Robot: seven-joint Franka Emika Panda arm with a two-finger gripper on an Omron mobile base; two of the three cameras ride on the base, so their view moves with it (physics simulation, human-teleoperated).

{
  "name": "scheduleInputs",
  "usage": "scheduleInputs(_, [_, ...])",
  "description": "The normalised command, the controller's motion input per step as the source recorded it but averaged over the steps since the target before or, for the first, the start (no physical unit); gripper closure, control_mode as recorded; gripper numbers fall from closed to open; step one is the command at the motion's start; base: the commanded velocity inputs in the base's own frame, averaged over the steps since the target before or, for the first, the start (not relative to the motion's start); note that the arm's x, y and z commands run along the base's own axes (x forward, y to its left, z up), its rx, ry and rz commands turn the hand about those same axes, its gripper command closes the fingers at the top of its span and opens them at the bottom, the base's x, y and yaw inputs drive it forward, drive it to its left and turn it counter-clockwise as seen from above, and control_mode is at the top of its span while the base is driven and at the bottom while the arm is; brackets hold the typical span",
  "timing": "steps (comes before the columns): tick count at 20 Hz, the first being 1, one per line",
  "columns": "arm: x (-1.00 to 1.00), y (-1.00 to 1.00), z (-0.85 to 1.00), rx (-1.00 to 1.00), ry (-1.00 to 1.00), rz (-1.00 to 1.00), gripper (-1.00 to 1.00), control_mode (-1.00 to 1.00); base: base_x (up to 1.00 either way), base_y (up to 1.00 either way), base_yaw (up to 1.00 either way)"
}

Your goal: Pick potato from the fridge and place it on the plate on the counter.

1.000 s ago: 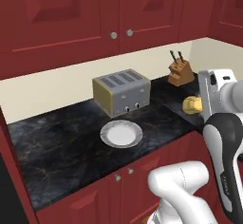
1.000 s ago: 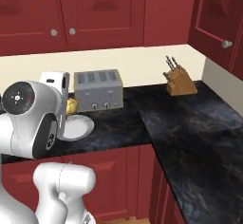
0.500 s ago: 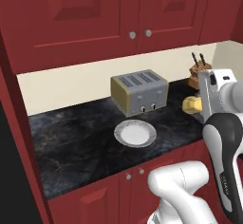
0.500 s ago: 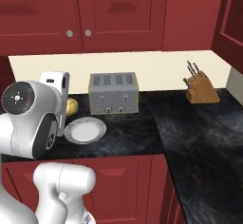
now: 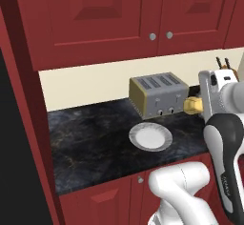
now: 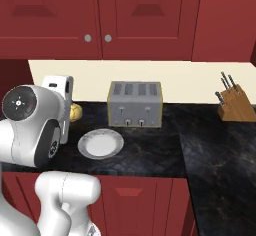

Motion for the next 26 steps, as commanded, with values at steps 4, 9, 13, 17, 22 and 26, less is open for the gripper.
scheduleInputs(4, [0.16, 0.00, -0.19, 0.00, -0.10, 0.24, 1.00, -1.00, 0.00, 0.00, 0.00])
scheduleInputs(9, [0.26, 0.00, -0.36, -0.02, -0.08, 0.23, 1.00, -1.00, 0.00, 0.00, 0.00])
scheduleInputs(13, [0.23, 0.00, -0.49, -0.05, -0.03, 0.23, 1.00, -1.00, 0.00, 0.00, 0.00])
scheduleInputs(17, [0.29, 0.00, -0.53, -0.06, 0.00, 0.22, 1.00, -1.00, 0.00, 0.00, 0.00])
scheduleInputs(22, [0.39, 0.00, -0.58, -0.06, -0.01, 0.21, 1.00, -1.00, 0.00, 0.00, 0.00])
scheduleInputs(26, [0.41, 0.01, -0.67, -0.08, -0.01, 0.20, 1.00, -1.00, 0.00, 0.00, 0.00])
